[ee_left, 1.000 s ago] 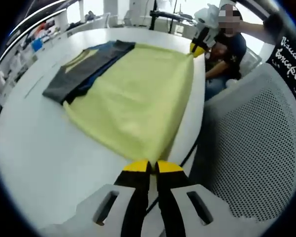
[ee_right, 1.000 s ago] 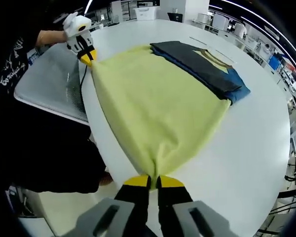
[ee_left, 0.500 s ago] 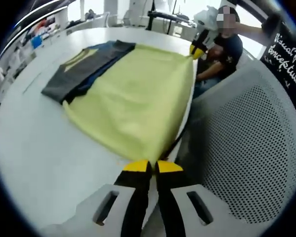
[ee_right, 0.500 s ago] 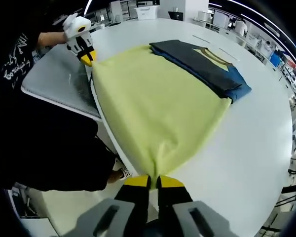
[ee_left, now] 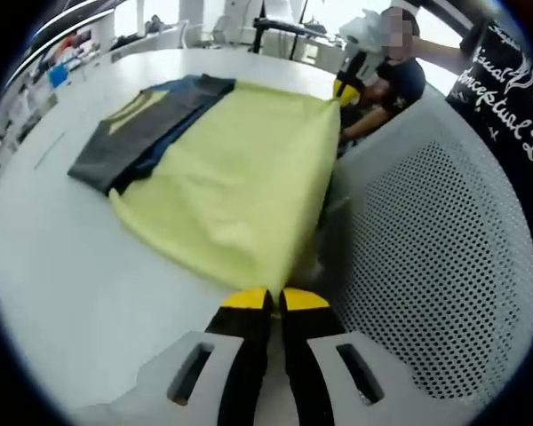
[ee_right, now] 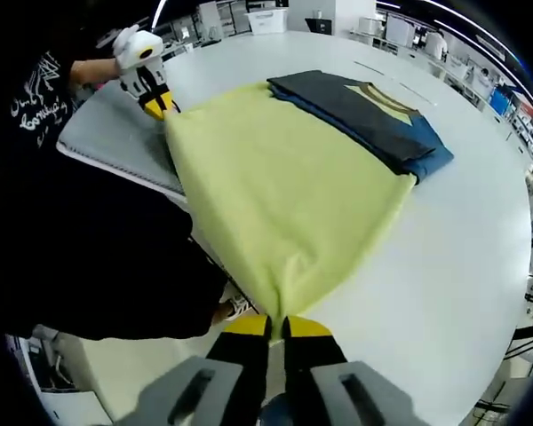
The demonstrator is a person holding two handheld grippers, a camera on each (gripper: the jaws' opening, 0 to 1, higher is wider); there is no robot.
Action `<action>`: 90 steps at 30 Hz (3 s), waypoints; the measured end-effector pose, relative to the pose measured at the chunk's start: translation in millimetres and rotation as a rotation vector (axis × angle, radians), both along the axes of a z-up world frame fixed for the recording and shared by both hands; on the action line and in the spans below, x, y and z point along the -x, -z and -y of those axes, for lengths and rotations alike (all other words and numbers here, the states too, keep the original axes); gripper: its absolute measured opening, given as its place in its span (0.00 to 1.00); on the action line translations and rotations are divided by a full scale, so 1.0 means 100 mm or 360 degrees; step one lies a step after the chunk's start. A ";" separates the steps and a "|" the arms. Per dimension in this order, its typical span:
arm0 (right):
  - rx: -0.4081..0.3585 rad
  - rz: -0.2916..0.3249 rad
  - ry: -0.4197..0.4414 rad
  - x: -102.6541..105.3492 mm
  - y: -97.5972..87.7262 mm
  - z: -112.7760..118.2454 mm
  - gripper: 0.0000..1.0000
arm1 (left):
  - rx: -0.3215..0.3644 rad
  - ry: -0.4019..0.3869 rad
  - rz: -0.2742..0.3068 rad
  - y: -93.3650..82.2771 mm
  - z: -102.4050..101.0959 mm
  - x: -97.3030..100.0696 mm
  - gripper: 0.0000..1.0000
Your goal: Fold the garment on the visible template until the final outline fits inside the template.
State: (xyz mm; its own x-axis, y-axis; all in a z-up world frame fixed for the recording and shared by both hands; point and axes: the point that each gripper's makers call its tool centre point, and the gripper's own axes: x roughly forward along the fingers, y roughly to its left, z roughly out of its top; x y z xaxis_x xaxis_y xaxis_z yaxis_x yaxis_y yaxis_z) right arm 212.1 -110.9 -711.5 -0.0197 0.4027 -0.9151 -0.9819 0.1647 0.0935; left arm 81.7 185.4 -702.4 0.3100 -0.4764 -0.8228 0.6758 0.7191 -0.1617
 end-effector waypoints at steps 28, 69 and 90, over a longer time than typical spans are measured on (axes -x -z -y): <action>-0.0143 0.0320 -0.0044 -0.67 -0.79 -0.35 0.01 | -0.0032 -0.0122 0.0261 -0.85 -0.33 -0.73 0.01; -0.0332 0.0606 0.0104 -2.17 -1.20 -1.05 0.00 | -0.0163 -0.0419 0.0653 -1.24 -1.08 -2.31 0.01; -0.0316 0.0572 0.0256 -2.86 -0.77 -1.35 0.00 | -0.0205 -0.0653 0.0648 -0.80 -1.37 -2.94 0.01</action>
